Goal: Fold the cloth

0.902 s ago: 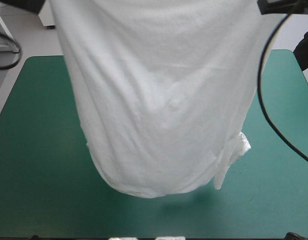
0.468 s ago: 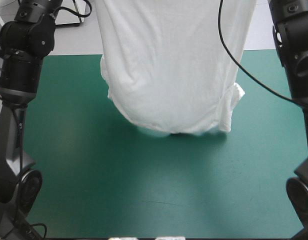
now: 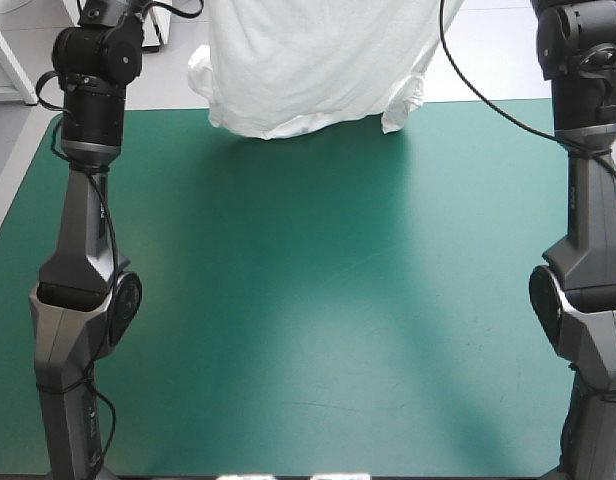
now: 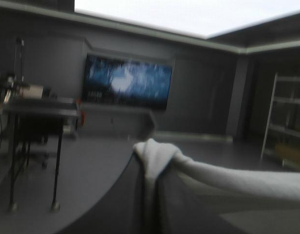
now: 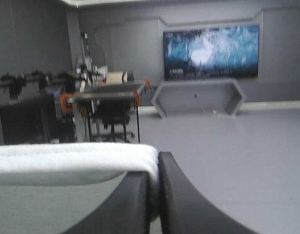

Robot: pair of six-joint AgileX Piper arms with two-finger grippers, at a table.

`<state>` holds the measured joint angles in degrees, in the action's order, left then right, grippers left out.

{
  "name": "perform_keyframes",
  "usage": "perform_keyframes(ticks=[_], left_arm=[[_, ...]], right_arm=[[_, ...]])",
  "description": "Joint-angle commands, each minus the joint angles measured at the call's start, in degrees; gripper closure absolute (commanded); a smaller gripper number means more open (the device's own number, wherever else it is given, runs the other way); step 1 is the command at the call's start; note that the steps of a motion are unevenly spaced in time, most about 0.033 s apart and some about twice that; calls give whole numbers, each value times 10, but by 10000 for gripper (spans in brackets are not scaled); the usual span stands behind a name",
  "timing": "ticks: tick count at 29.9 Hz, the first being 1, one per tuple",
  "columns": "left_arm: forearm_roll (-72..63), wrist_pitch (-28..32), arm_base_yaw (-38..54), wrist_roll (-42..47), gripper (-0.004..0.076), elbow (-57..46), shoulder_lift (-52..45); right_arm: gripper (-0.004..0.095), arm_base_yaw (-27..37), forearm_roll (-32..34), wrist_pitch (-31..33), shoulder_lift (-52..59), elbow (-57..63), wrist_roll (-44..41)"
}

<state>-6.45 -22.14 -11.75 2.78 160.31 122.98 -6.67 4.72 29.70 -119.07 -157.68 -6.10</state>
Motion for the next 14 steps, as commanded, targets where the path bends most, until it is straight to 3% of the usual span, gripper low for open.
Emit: perform_keyframes(ticks=[1, 5, 10, 12, 14], left_arm=[[-1, -133, 15, -7, 734, 17, -16], [-5, -307, 34, -28, 734, 17, -5], [-90, -460, 69, -66, 734, 4, -3], [-128, -519, 80, -76, 734, -10, -3], [-171, -518, 80, -89, 734, -39, -12]], right_arm=[[925, 9, -13, 25, 30, 32, 47], [925, 9, -68, 113, 34, 99, 115], [925, 3, -82, 170, 70, 227, 138], [925, 3, -82, 187, 94, 291, 144], [925, 3, -80, 200, 123, 354, 144]])
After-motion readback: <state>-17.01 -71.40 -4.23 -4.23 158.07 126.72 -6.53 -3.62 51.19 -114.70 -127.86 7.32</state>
